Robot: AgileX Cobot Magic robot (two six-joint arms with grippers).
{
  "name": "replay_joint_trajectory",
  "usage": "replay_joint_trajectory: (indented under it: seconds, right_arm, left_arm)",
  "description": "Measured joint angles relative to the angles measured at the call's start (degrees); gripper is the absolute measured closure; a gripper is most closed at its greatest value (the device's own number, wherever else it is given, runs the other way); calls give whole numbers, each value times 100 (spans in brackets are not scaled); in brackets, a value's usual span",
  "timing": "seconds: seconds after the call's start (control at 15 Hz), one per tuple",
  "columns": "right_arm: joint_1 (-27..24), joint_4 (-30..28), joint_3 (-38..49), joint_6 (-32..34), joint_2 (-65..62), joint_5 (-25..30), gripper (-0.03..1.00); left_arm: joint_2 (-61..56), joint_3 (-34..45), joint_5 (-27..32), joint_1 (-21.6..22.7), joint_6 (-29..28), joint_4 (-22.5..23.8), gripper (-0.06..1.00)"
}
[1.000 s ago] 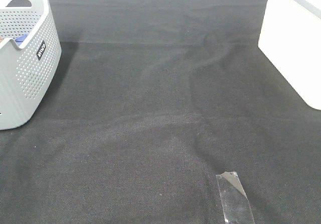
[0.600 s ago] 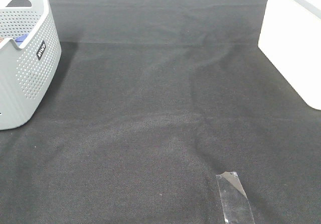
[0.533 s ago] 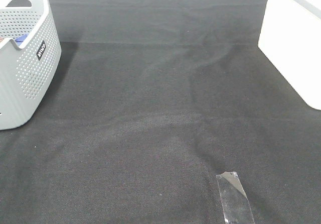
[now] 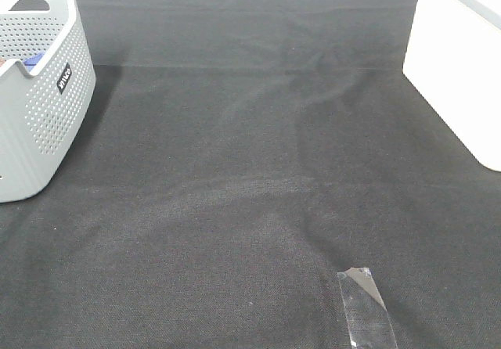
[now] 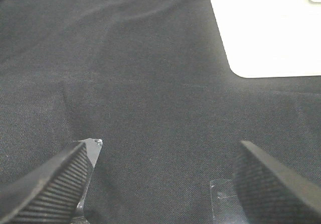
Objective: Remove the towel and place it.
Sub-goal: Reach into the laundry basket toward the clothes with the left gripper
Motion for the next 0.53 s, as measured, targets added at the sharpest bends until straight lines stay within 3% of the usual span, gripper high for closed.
replay_joint_trajectory:
  seconds: [0.53]
  right_arm:
    - [0,0,0,0,0,0,20]
  left_arm:
    - [0,0,0,0,0,0,-5]
